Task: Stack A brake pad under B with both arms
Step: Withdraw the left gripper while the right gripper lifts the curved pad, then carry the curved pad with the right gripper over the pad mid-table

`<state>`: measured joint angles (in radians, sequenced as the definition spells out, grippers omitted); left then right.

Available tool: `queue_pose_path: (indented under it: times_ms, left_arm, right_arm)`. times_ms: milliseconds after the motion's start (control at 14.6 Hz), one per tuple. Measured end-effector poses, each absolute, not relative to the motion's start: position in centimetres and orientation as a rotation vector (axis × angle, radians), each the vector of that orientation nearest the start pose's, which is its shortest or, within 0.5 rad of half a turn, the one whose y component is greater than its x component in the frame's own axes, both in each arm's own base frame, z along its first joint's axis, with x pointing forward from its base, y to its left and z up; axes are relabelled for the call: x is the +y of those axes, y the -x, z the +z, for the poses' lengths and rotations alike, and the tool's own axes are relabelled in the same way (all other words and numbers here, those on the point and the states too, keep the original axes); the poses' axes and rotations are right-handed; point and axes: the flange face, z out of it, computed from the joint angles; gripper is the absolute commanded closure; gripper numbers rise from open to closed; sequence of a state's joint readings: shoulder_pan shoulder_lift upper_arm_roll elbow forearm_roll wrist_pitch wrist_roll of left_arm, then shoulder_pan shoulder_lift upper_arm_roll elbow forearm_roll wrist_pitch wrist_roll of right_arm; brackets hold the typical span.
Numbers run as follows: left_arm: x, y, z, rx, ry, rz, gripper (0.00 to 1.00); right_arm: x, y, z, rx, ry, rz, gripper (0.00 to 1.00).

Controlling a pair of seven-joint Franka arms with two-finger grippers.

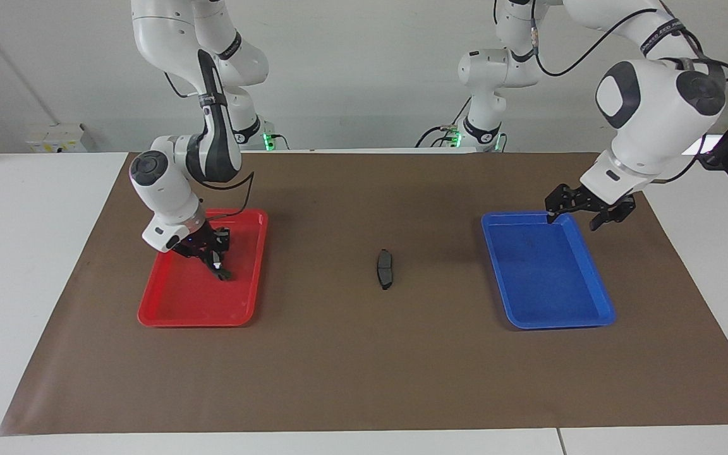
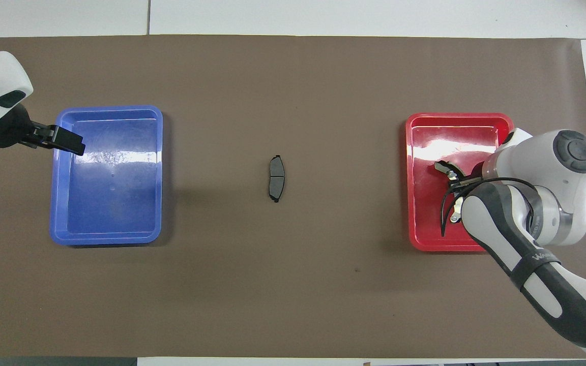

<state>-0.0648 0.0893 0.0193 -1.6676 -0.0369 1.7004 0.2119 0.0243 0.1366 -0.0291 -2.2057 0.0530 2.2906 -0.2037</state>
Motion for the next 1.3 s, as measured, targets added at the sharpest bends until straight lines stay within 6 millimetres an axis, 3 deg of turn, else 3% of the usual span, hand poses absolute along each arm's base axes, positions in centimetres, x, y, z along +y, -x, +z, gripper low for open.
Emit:
queue_pose_path:
  times_ms: [68, 205, 411, 685, 822, 1096, 1301]
  left_arm:
    - [-2.3, -57.6, 55.1, 0.388, 3.146, 0.095, 0.02]
    - [-1.2, -56.0, 57.2, 0.362, 3.145, 0.105, 0.02]
    - [0.6, -54.5, 59.0, 0.314, 3.152, 0.115, 0.02]
    - [1.5, -54.1, 59.3, 0.289, 3.156, 0.129, 0.02]
    - [1.5, -54.1, 59.4, 0.287, 3.156, 0.126, 0.02]
    - [1.3, -54.0, 59.6, 0.209, 3.160, 0.123, 0.02]
    - [1.2, -54.0, 59.6, 0.198, 3.160, 0.121, 0.02]
  right_arm:
    - [0.4, -54.9, 33.2, -0.255, 3.088, 0.081, 1.00]
    - [3.7, -56.7, 36.6, -0.225, 3.092, 0.056, 1.00]
    - [12.3, -57.7, 39.2, -0.148, 3.095, -0.013, 1.00]
    - [25.6, -56.7, 38.0, -0.025, 3.096, -0.008, 1.00]
    - [30.4, -56.7, 36.7, -0.008, 3.094, -0.012, 1.00]
    - [36.1, -56.6, 34.0, 0.030, 3.076, -0.057, 1.00]
    - [38.0, -56.2, 32.6, 0.030, 3.063, -0.085, 1.00]
